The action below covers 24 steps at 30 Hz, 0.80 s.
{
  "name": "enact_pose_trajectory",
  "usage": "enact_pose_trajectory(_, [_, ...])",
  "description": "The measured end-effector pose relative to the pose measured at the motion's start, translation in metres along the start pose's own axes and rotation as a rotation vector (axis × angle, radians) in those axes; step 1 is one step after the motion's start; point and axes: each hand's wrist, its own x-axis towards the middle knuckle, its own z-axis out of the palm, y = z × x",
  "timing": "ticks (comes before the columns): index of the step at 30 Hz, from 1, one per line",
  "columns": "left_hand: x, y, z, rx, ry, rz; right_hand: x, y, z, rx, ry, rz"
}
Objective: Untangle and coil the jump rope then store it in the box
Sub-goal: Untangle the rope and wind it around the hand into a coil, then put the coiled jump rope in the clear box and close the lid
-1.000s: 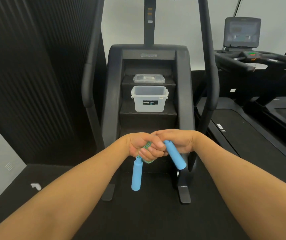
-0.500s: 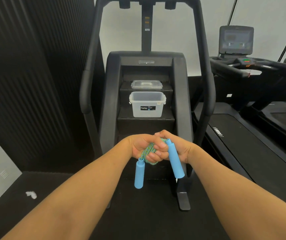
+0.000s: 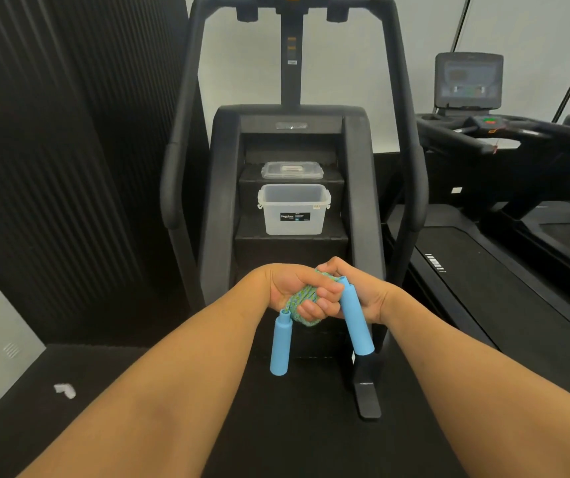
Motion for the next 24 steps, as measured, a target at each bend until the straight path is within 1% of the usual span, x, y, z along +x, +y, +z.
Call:
enact_pose_trajectory(6, [-0.002, 0.0, 0.001, -0.012, 0.048, -0.031, -0.001, 0.003, 0.001, 0.023, 0.025, 0.002])
enact_pose_trajectory(9, [-0.003, -0.003, -0.003, 0.005, 0.101, -0.042, 0.0, 0.003, -0.002, -0.027, 0.054, 0.0])
enact_pose_trajectory(12, [-0.006, -0.003, -0.004, 0.001, 0.183, -0.02, 0.004, 0.003, 0.0, -0.029, 0.078, -0.009])
enact_pose_trajectory(14, [-0.012, -0.005, -0.009, -0.003, 0.281, 0.009, 0.005, 0.003, 0.0, -0.065, 0.076, -0.035])
enact_pose_trajectory(17, [-0.022, -0.007, -0.02, -0.043, 0.414, 0.037, 0.004, 0.001, 0.002, -0.146, 0.128, -0.064])
enact_pose_trajectory(19, [-0.022, -0.007, -0.023, 0.0, 0.456, 0.044, 0.007, 0.0, 0.001, -0.113, 0.124, -0.061])
enact_pose_trajectory(21, [-0.019, -0.004, -0.024, 0.082, 0.475, 0.031, 0.007, 0.003, 0.0, -0.091, 0.083, -0.067])
enact_pose_trajectory(23, [-0.019, 0.0, -0.026, 0.127, 0.486, -0.005, 0.007, 0.007, -0.001, -0.215, 0.053, -0.086])
enact_pose_trajectory(24, [-0.021, 0.001, -0.028, 0.133, 0.502, -0.007, 0.007, 0.008, -0.001, -0.299, 0.076, -0.102])
